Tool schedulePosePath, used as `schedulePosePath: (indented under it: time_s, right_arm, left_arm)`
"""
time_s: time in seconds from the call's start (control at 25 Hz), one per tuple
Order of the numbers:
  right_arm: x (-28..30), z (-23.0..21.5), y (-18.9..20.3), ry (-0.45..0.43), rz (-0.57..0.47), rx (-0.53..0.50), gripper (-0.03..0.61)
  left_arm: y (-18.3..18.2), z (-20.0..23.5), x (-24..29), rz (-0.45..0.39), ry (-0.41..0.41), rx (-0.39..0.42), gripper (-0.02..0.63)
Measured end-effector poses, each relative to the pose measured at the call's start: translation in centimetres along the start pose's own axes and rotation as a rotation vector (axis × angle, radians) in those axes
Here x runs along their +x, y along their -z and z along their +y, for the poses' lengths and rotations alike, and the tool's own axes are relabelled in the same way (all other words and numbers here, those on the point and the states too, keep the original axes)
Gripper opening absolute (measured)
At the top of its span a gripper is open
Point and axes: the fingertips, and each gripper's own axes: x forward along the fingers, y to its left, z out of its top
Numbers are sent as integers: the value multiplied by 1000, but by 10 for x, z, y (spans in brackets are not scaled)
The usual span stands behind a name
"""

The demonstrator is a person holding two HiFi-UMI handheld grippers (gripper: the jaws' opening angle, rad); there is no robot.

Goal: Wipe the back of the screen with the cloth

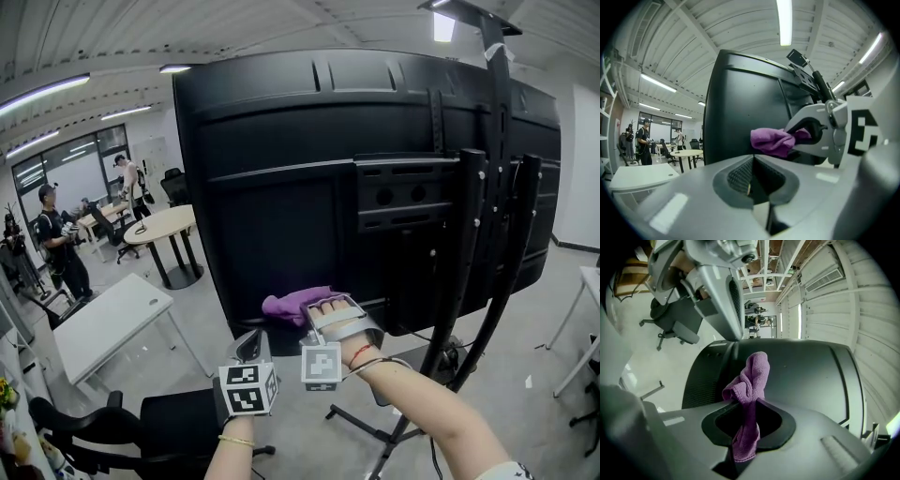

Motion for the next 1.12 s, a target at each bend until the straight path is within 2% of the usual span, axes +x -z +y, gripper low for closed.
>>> schedulePosePath:
  time_s: [0.12, 0.2, 0.28, 0.4, 0.56, 0.8, 0.96, 1.12]
  right_arm:
    - [3, 40, 5, -69, 20, -5, 57]
    - [2, 53, 7, -73, 26, 3, 57]
    - [-6, 47, 4, -41, 7, 41, 57]
    - [-35, 24, -1, 46, -65, 170, 57]
    - [-82, 35, 31, 73, -77, 236, 58]
    - [-166, 80, 133, 64, -14, 268, 58]
    - [-240, 126, 240, 14, 93, 284, 58]
    - [-312, 159, 355, -5, 199, 319, 58]
  left_arm:
    - [25, -6, -3, 38, 9, -12, 8]
    - [34, -12, -5, 54, 21, -19, 8]
    - [35, -20, -8, 57, 33, -21, 8]
    - [28, -33, -20, 35, 34, -8, 8]
    - [15, -74, -44, 8, 36, 36, 8]
    - [20, -194, -68, 4, 114, 19, 8]
    - [32, -313, -70, 30, 197, -38, 8]
    - [39, -447, -66, 46, 285, -53, 8]
